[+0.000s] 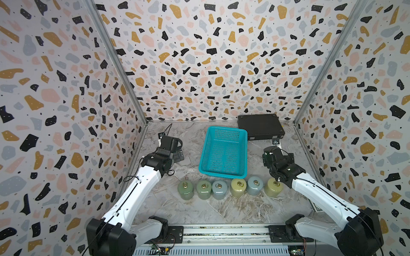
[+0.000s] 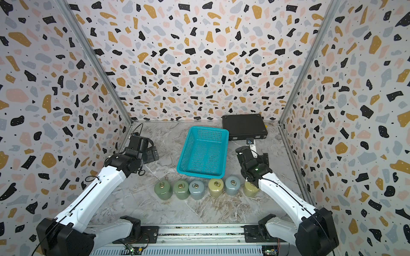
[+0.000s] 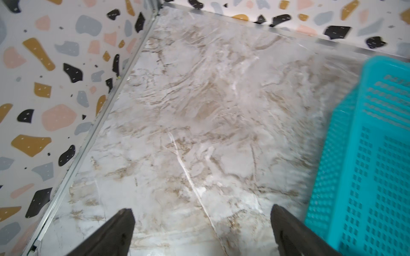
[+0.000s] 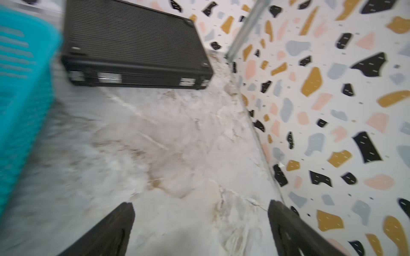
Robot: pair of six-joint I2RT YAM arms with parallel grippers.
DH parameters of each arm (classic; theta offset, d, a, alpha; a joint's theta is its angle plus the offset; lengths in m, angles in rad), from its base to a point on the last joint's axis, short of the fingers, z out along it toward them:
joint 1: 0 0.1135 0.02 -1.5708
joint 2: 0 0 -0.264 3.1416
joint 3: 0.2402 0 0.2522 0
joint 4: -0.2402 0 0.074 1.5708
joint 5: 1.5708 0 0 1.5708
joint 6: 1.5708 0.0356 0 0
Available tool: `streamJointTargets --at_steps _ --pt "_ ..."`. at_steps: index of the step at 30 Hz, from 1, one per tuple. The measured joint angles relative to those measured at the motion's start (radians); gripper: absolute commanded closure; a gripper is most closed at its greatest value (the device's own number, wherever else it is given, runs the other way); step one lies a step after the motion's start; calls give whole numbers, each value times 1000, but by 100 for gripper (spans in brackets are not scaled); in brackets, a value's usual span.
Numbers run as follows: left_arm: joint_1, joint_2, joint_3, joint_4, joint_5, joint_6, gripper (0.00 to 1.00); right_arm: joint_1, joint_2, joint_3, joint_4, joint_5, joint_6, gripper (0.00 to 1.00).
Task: Take the tea canister out of the basket
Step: Reset both arms
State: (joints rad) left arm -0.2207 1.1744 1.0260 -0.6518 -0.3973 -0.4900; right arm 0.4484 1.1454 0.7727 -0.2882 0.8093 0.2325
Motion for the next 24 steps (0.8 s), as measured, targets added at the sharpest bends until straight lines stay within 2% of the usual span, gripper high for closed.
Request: streamJointTargets --at_steps 5,10,16,24 --pt "142 77 -124 128 -1 4 0 -145 96 -60 139 36 -28 1" --pt "226 173 -244 271 1 33 1 -254 251 -75 282 -41 -40 1" --pt "238 226 -333 558 10 145 0 -303 362 -124 507 -175 -129 1" --pt "238 237 -476 929 69 271 0 -325 364 -336 860 -357 -217 1"
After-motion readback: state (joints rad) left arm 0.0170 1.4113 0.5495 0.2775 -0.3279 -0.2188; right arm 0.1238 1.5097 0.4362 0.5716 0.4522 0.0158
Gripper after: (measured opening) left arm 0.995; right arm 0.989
